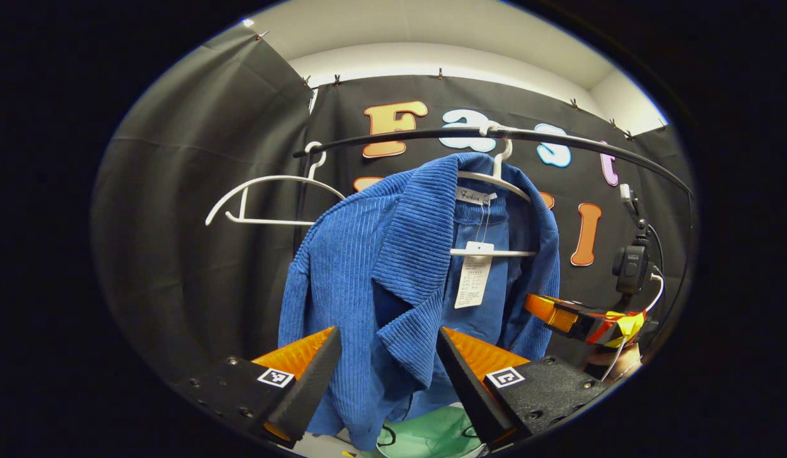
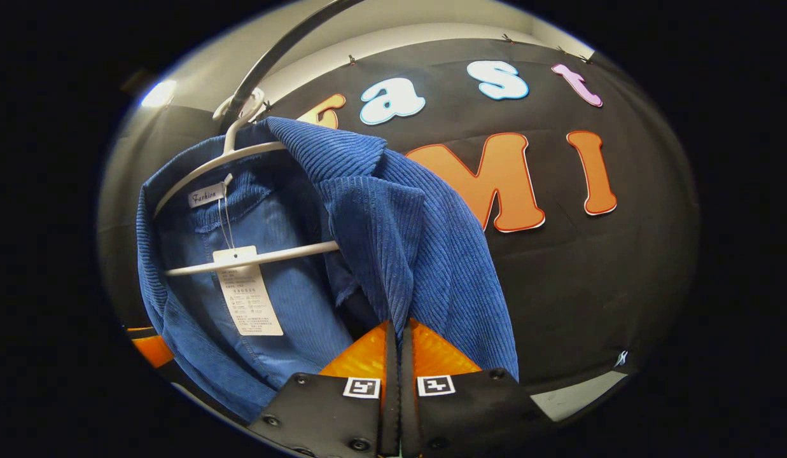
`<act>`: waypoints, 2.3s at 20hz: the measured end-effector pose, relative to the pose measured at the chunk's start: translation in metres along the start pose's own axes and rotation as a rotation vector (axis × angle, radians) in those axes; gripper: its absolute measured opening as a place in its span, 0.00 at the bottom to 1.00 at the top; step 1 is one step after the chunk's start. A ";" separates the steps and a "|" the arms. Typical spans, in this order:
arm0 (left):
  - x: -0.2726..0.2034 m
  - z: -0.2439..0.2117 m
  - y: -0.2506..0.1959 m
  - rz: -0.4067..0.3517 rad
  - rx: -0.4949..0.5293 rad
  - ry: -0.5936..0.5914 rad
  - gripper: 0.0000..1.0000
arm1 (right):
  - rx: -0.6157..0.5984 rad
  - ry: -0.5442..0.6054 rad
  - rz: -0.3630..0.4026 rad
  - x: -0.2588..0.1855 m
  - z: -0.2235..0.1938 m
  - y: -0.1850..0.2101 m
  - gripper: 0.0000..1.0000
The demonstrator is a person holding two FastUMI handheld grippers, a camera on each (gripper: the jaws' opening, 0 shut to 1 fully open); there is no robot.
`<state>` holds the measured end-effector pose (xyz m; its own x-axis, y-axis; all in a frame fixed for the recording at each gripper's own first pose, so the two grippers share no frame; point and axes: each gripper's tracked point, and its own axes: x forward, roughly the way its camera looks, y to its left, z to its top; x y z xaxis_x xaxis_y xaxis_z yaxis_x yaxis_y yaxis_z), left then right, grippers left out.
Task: Grasp the clothes on the hanger with both hands and then place them into the laundry hamper below.
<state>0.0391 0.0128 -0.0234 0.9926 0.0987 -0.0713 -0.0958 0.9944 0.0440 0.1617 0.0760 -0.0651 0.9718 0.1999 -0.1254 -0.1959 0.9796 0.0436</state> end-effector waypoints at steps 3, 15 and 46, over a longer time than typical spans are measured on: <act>0.007 -0.001 0.001 0.013 -0.016 -0.002 0.95 | 0.029 0.000 0.040 -0.003 0.002 0.005 0.08; 0.035 -0.004 -0.013 -0.045 -0.032 0.004 0.82 | 0.111 -0.021 0.164 -0.018 0.015 0.012 0.08; -0.033 0.105 0.047 -0.222 -0.187 -0.058 0.01 | 0.630 -0.114 0.453 -0.040 0.116 -0.007 0.08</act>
<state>0.0102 0.0523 0.0860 0.9929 -0.1187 -0.0016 0.1171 0.9815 -0.1512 0.1398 0.0590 0.0548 0.8292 0.5411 0.1399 -0.4980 0.6017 0.6245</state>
